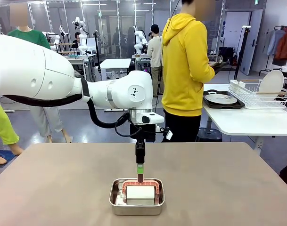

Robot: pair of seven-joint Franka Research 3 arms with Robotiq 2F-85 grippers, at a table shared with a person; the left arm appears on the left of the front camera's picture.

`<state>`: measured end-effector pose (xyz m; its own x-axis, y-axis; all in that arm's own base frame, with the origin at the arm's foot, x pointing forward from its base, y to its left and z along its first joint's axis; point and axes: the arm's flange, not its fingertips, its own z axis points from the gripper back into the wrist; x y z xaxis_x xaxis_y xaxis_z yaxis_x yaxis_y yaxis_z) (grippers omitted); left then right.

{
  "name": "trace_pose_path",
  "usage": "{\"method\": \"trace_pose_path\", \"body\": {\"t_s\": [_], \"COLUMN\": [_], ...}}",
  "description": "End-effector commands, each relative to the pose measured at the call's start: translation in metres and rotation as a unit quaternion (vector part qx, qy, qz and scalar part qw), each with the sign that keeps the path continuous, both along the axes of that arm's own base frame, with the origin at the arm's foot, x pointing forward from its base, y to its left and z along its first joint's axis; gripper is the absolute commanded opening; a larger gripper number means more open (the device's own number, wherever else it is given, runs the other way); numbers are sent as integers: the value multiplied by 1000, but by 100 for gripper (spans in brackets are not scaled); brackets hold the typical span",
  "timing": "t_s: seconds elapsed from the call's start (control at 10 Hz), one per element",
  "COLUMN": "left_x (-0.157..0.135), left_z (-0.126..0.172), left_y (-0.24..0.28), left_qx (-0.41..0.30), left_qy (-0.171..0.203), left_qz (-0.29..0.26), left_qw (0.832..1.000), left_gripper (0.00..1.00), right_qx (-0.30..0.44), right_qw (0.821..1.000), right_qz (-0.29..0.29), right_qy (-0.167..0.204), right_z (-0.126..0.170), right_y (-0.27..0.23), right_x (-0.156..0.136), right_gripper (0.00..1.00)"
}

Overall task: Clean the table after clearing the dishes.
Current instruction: When the right (or left) Handle tray is removed, use the right hand (or left hand) to clean the right (or left) side of the table with the Lint Roller.

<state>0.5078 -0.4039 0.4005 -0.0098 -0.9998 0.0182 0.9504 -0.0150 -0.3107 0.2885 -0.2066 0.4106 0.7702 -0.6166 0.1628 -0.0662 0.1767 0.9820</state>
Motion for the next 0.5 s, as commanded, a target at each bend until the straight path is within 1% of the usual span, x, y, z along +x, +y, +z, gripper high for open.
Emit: {"method": "trace_pose_path", "body": {"t_s": [0.0, 0.4], "left_x": [-10, -10], "left_z": [-9, -4], "left_y": [2, 0], "left_qx": [5, 5], "left_qy": [5, 2], "left_qz": [10, 7], "left_qw": [1000, 1000], "left_gripper": [0, 0], "right_qx": [5, 5], "right_qw": [1000, 1000], "right_qz": [-2, -2], "right_qy": [-3, -3], "right_z": [3, 3], "right_y": [2, 2], "right_x": [-3, -3], "right_gripper": [100, 100]}}
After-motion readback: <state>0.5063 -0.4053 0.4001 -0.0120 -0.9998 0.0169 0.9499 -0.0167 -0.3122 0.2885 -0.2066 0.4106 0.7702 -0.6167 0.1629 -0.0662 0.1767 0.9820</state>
